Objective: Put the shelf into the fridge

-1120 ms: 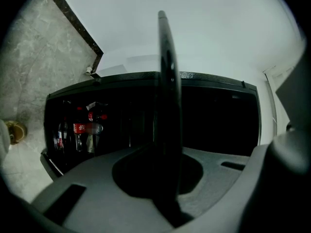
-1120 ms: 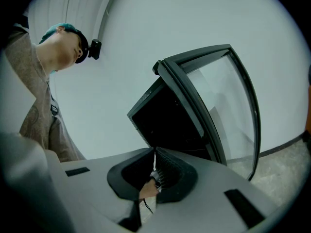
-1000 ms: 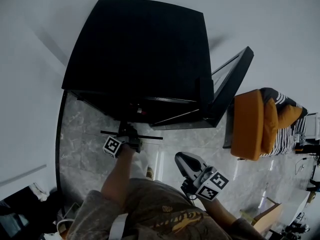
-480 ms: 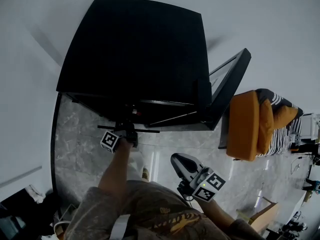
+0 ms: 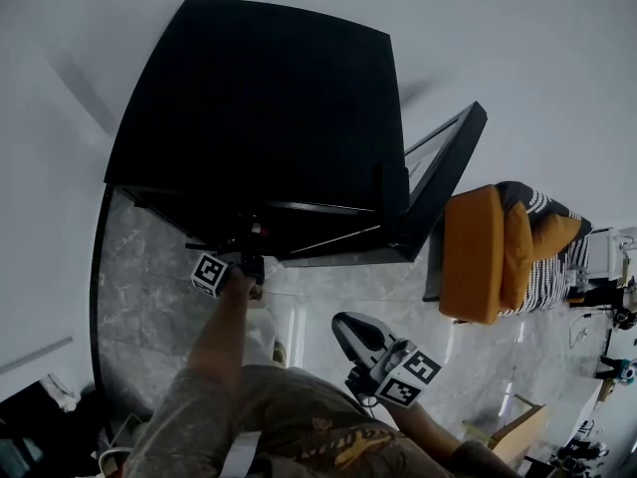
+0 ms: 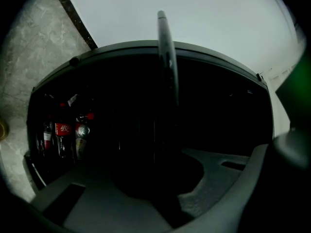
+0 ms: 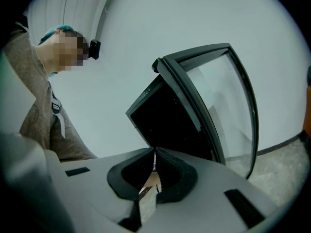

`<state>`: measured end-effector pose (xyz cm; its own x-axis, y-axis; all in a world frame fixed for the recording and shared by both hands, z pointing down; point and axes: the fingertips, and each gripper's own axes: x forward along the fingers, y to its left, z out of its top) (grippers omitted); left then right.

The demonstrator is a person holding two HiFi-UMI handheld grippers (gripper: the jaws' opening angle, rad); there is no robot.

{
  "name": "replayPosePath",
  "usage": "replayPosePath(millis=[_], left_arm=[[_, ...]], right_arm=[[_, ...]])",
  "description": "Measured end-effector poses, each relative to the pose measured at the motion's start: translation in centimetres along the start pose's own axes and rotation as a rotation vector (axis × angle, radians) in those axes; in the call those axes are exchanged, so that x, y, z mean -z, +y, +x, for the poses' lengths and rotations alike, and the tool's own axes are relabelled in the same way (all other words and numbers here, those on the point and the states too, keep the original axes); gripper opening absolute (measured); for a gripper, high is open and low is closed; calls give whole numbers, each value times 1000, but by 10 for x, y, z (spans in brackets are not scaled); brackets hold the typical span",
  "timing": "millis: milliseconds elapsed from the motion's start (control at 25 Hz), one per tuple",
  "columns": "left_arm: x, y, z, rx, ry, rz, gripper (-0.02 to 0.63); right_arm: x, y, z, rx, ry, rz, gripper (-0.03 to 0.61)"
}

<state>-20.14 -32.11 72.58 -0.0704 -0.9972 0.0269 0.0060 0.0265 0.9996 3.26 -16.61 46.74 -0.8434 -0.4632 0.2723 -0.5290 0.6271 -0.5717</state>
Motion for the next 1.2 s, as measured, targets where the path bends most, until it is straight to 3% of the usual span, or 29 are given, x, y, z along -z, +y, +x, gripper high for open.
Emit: replayPosePath(millis=[1200], left_arm=[[-5,-1,99,2,12,-7,23]], right_arm=[[5,-9,3,32,2,101,23]])
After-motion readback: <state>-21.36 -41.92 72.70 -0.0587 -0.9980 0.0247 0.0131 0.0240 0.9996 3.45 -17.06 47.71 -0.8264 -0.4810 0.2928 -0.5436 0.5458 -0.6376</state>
